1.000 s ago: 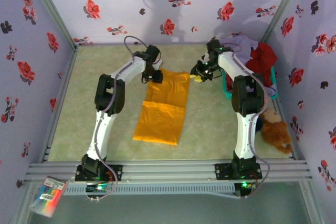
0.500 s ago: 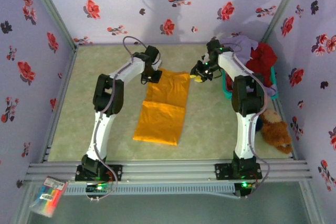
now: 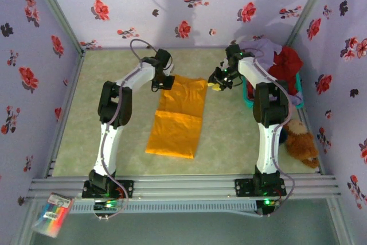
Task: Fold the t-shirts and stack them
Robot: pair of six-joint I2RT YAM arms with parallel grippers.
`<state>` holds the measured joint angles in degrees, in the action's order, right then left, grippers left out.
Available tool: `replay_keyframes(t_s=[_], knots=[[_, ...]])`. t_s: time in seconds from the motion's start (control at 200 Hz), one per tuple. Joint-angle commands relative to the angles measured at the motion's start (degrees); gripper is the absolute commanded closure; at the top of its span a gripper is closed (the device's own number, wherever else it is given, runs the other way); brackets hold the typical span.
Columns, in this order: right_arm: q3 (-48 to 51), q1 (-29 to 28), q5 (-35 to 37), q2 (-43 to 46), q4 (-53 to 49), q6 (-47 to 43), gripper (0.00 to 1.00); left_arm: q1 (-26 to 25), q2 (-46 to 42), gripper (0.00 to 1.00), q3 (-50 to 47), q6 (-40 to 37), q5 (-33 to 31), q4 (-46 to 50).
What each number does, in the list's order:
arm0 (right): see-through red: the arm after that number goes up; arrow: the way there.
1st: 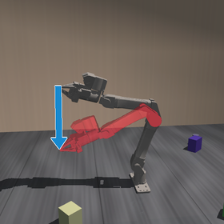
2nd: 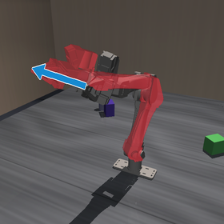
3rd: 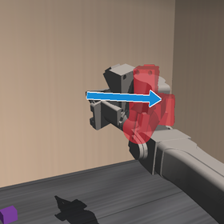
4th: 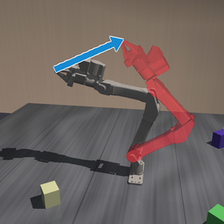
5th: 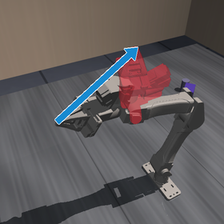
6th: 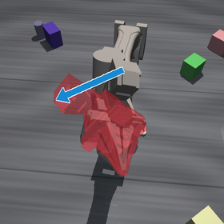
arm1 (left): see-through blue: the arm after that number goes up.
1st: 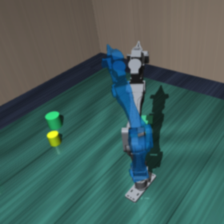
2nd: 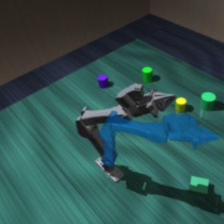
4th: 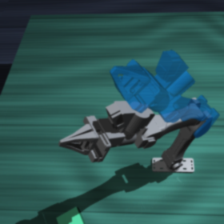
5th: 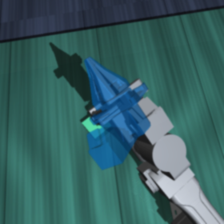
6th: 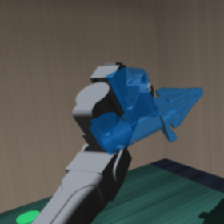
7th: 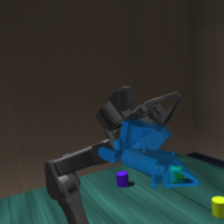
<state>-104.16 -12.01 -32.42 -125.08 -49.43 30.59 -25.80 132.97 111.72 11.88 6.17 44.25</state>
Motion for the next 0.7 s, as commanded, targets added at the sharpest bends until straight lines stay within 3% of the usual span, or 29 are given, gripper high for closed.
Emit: replay_keyframes(t_s=[0.0, 0.06, 0.205, 0.4, 0.695], knots=[[0.4, -0.3, -1.1, 0.4, -1.3, 0.1, 0.69, 0.7, -3.3, 0.93, -0.9, 1.2, 0.6, -0.7], [0.5, -0.3, -1.1, 0.4, -1.3, 0.2, 0.69, 0.8, -2.7, 0.87, -0.5, 1.2, 1.4, -0.5], [0.4, -0.3, -1.1, 0.5, -1.4, 0.1, 0.69, 0.8, -2.1, 0.85, -0.1, 1.5, 1.8, -0.5], [0.4, -0.3, -1.2, 0.5, -1.4, 0.1, 0.69, 0.9, -2.4, 0.68, -0.4, 1.5, 1.7, -0.3], [0.5, -0.3, -1.1, 0.7, -1.5, 0.0, 0.69, 0.7, -4.7, 0.7, -3.3, 2.2, 2.0, -1.8]])
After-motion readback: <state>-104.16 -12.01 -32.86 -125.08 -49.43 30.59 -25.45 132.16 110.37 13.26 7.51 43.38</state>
